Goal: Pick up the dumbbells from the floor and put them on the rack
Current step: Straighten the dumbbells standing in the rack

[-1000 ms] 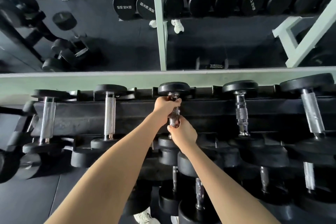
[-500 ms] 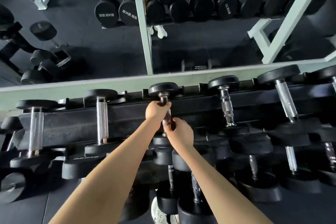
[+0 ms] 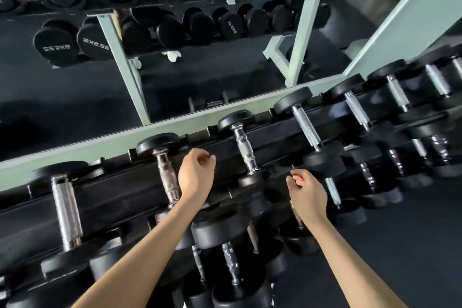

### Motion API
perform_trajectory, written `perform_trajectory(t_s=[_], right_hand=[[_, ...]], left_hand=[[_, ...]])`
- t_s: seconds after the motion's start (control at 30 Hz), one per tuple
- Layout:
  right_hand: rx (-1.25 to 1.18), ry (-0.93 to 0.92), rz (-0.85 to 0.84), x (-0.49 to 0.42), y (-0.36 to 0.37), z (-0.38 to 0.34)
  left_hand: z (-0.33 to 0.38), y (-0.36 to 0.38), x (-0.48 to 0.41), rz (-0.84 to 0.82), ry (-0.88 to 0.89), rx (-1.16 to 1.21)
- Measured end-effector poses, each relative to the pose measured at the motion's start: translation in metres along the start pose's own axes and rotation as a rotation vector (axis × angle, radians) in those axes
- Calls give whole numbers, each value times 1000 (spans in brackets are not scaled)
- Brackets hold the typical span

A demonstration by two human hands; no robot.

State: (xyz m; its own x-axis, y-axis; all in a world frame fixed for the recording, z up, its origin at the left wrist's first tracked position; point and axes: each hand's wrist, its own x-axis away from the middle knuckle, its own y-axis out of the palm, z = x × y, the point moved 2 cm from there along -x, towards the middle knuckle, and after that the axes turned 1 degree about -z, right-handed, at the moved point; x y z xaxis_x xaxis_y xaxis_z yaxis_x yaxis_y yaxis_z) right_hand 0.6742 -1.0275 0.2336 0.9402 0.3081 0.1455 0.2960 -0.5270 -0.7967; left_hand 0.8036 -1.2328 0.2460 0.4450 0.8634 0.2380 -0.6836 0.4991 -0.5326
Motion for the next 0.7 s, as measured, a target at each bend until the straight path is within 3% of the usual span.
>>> perform_trajectory(t_s=[0.37,0.5,0.7], right_hand=[[10,-23,-35,-137,-101,79],[15,-115,-235,-190,-108,95],[-39,-186,-487,-229,-99,96]], left_hand=[[113,164,3,-182,48,-19],[142,230,-9,-134,-126,79],[162,276,-25,3,-317,45]])
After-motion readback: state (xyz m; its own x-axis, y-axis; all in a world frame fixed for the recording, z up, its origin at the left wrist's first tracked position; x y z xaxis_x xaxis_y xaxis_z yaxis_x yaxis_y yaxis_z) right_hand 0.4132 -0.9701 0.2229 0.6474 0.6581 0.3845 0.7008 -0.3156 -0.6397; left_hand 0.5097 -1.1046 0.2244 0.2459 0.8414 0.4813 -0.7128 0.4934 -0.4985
